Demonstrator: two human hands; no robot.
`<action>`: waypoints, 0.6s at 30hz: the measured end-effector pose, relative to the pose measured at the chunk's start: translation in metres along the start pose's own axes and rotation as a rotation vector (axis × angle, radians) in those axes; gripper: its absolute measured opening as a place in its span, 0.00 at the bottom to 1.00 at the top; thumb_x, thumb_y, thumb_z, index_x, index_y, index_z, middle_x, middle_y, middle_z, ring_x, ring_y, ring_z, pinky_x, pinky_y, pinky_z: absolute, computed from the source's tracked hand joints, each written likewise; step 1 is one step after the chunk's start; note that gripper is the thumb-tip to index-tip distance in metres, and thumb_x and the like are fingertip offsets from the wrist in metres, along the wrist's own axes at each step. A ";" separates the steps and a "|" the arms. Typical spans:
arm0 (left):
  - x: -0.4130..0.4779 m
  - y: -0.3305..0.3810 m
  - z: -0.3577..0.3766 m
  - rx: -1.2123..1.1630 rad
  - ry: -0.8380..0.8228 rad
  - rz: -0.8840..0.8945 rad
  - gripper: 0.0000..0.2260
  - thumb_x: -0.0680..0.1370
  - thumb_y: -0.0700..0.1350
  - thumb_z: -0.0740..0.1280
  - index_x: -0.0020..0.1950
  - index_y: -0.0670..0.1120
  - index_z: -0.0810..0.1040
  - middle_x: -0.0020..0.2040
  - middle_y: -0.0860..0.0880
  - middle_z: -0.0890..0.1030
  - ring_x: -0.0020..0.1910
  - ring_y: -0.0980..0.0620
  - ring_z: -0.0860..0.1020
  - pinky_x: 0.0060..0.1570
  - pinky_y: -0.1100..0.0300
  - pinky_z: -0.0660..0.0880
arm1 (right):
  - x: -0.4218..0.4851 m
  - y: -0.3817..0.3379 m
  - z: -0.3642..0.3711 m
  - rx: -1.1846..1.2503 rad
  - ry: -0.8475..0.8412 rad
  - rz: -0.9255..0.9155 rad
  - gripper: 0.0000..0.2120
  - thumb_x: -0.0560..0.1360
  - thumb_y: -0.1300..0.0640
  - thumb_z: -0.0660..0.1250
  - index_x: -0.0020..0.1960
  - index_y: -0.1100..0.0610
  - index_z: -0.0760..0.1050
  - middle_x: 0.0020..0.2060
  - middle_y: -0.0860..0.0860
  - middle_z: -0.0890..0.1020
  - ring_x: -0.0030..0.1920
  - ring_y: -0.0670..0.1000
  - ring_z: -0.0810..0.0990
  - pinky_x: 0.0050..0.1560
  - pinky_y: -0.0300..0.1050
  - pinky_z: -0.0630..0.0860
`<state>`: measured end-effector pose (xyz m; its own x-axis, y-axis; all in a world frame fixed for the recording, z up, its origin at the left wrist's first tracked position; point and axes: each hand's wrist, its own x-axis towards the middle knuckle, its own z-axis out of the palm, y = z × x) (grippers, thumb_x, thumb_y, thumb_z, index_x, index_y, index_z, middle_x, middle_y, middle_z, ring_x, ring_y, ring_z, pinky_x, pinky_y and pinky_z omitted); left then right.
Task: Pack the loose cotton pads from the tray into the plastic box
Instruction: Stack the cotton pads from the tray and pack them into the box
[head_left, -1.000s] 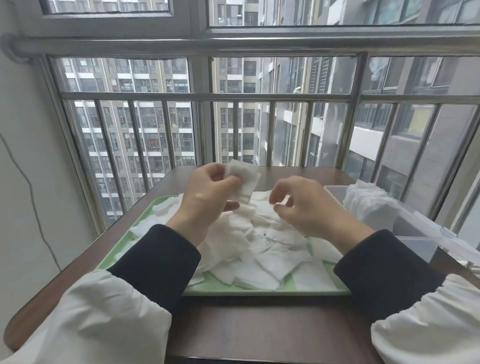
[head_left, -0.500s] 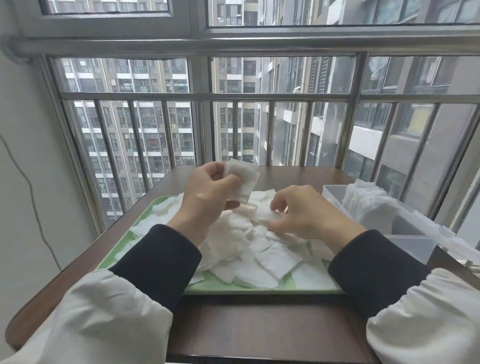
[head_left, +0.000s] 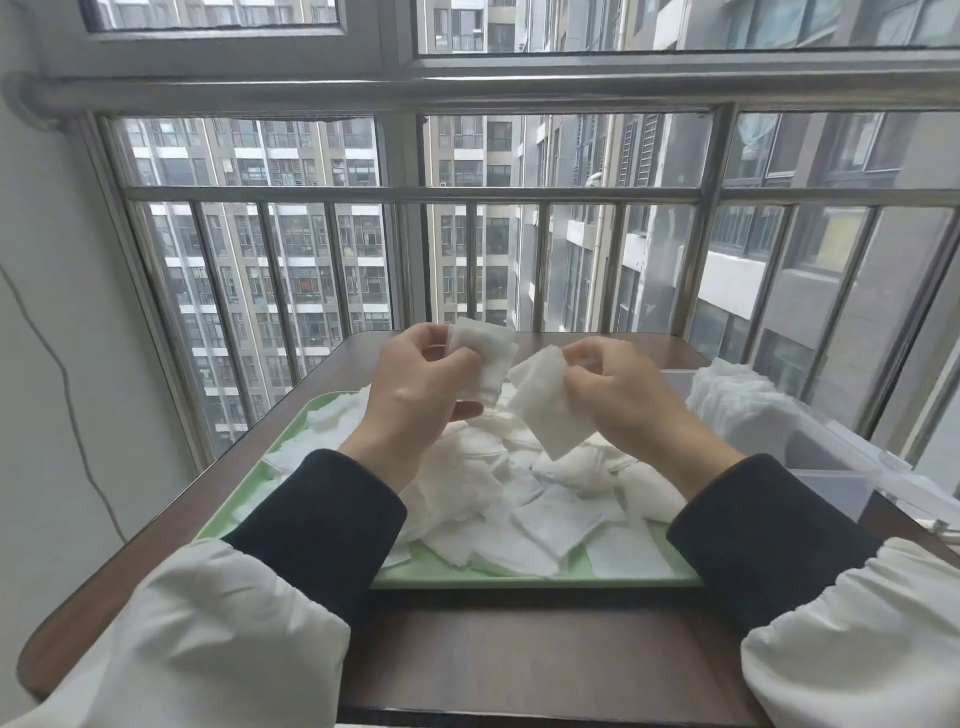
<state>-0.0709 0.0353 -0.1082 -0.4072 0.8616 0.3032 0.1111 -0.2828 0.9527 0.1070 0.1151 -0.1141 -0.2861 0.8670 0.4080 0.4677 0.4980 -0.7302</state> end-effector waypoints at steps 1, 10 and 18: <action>0.000 0.000 0.000 -0.005 -0.001 -0.001 0.09 0.78 0.37 0.66 0.57 0.43 0.79 0.53 0.42 0.83 0.45 0.47 0.83 0.34 0.62 0.79 | 0.000 0.000 0.002 -0.020 -0.046 0.031 0.12 0.78 0.57 0.62 0.59 0.55 0.79 0.50 0.49 0.83 0.48 0.49 0.81 0.39 0.37 0.76; -0.001 0.001 0.001 -0.020 0.013 -0.005 0.10 0.78 0.37 0.66 0.58 0.44 0.78 0.55 0.42 0.82 0.46 0.45 0.83 0.34 0.62 0.79 | -0.005 0.000 0.005 -0.021 -0.171 0.107 0.08 0.75 0.51 0.70 0.40 0.54 0.79 0.34 0.46 0.81 0.36 0.51 0.81 0.37 0.50 0.79; 0.001 -0.002 -0.001 0.029 0.113 0.036 0.14 0.80 0.36 0.66 0.65 0.47 0.72 0.59 0.42 0.78 0.49 0.46 0.83 0.32 0.63 0.79 | -0.008 -0.011 -0.003 0.557 -0.143 0.144 0.04 0.77 0.62 0.70 0.51 0.61 0.82 0.43 0.54 0.84 0.42 0.51 0.81 0.40 0.45 0.78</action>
<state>-0.0722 0.0367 -0.1095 -0.5022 0.7974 0.3344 0.1530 -0.2987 0.9420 0.1065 0.1030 -0.1077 -0.3804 0.8948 0.2338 0.0116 0.2574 -0.9662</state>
